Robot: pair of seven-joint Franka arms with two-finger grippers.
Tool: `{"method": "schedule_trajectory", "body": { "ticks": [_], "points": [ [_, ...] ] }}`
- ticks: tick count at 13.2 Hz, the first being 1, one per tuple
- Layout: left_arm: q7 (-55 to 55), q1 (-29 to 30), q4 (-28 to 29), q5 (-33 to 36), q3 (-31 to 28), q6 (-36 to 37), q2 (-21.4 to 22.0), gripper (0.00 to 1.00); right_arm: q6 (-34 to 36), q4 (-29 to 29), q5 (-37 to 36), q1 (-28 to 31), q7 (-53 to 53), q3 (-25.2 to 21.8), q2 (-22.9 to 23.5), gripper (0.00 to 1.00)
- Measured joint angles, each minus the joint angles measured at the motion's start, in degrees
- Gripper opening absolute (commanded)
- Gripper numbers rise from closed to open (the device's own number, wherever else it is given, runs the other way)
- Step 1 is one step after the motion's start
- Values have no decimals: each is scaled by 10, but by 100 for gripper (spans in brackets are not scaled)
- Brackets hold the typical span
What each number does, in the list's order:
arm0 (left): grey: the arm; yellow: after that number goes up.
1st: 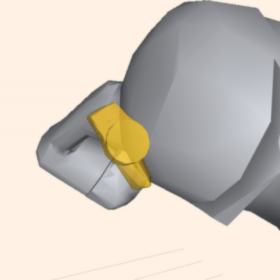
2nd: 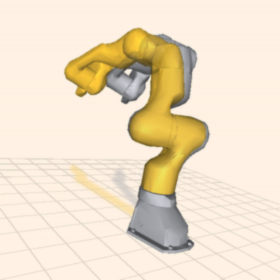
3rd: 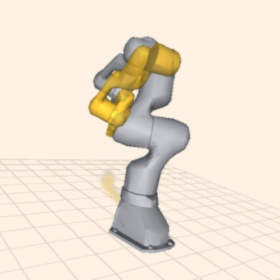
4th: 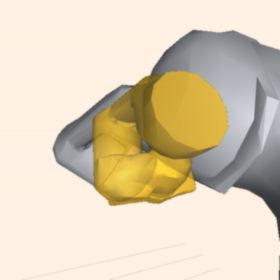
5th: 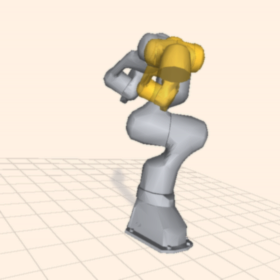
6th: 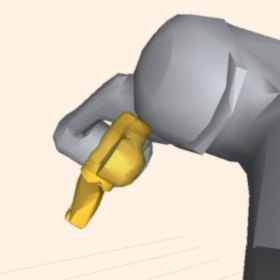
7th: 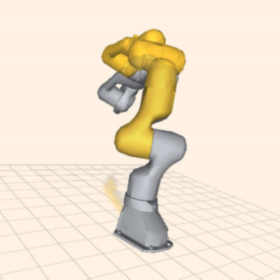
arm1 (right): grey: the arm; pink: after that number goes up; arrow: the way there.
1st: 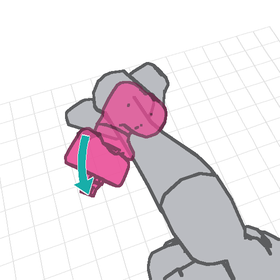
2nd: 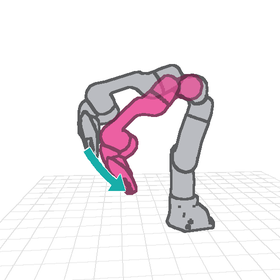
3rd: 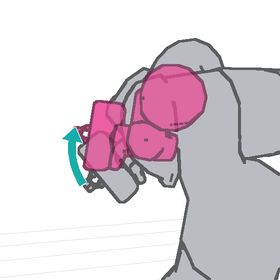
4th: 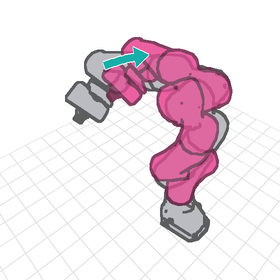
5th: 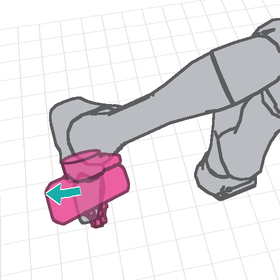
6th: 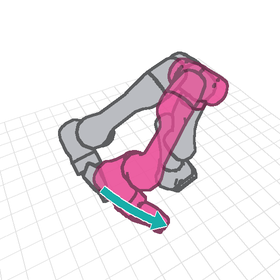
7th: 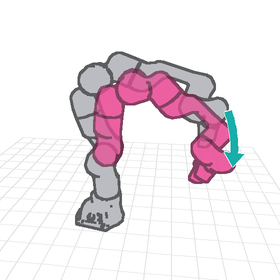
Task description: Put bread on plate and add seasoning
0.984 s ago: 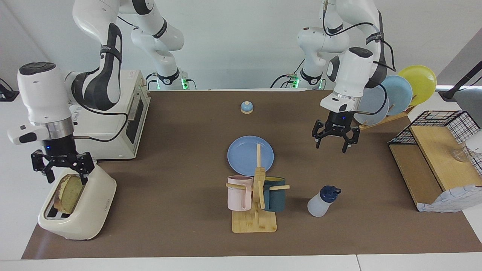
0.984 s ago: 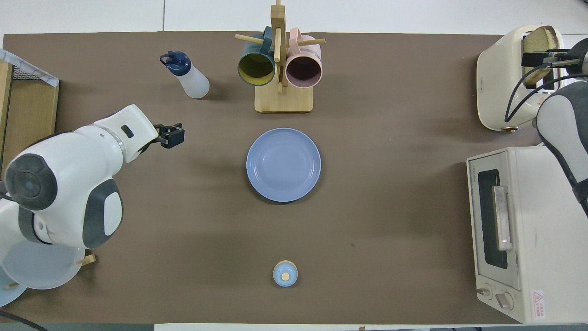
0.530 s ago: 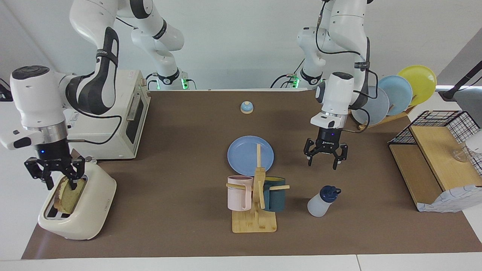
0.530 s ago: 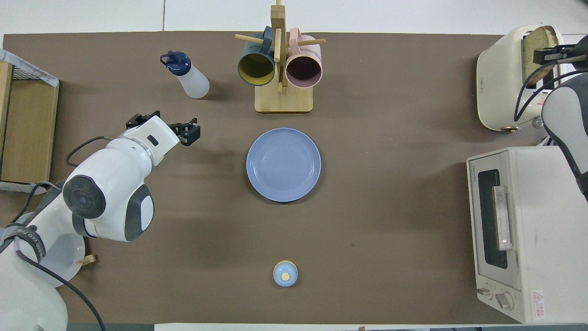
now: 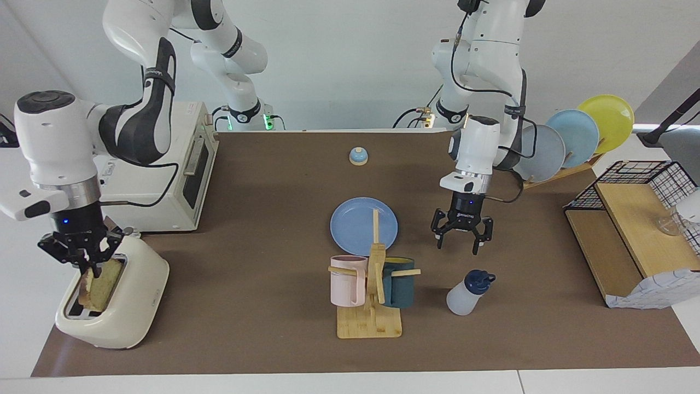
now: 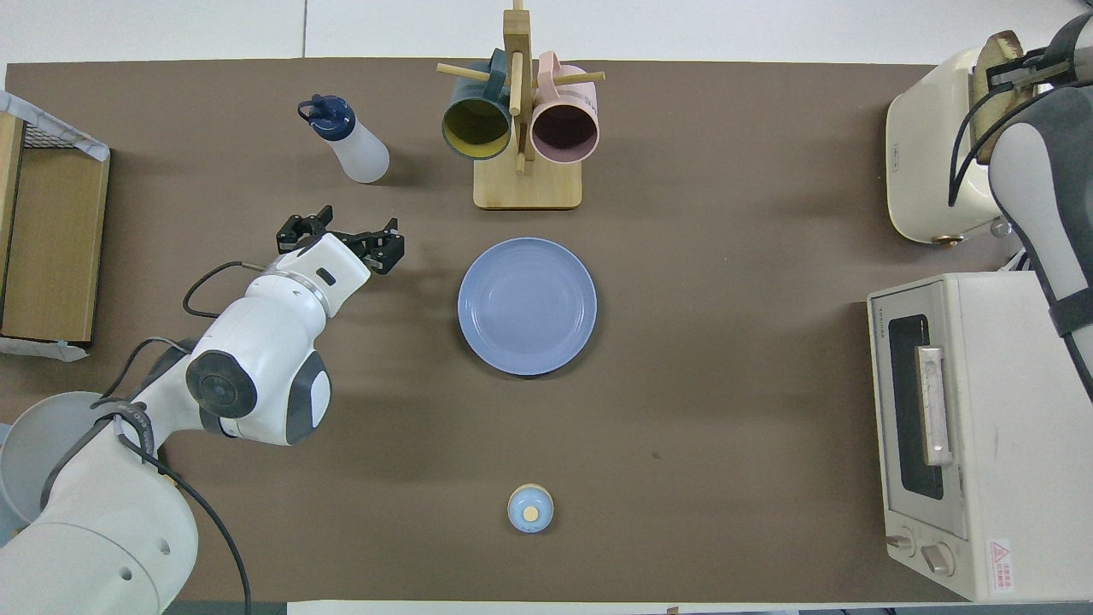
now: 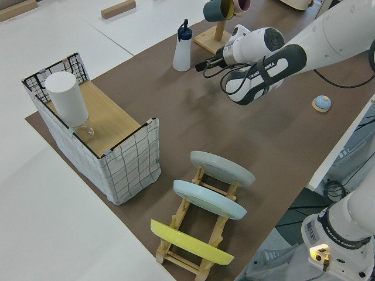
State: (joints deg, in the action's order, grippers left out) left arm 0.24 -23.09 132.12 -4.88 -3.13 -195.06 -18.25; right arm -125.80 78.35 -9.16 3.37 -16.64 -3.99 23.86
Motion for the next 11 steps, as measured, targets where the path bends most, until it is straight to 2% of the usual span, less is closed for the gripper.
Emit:
{"method": "schedule_trajectory", "body": {
  "ticks": [2, 4, 8, 11],
  "points": [
    [0, -41, -3, -46, -16, -31, -26, 100, 51, -23, -1, -8, 0, 1, -2, 0],
    [0, -107, -15, -72, -75, -42, -46, 100, 131, -41, -1, -32, -1, 3, -20, 0],
    [0, -220, -32, -112, -191, -42, -68, 100, 283, -48, -1, -102, 0, 9, -94, 0],
    [0, -267, -49, -129, -240, -41, -91, 100, 314, -45, 5, -145, 0, 12, -110, 0]
  ]
}}
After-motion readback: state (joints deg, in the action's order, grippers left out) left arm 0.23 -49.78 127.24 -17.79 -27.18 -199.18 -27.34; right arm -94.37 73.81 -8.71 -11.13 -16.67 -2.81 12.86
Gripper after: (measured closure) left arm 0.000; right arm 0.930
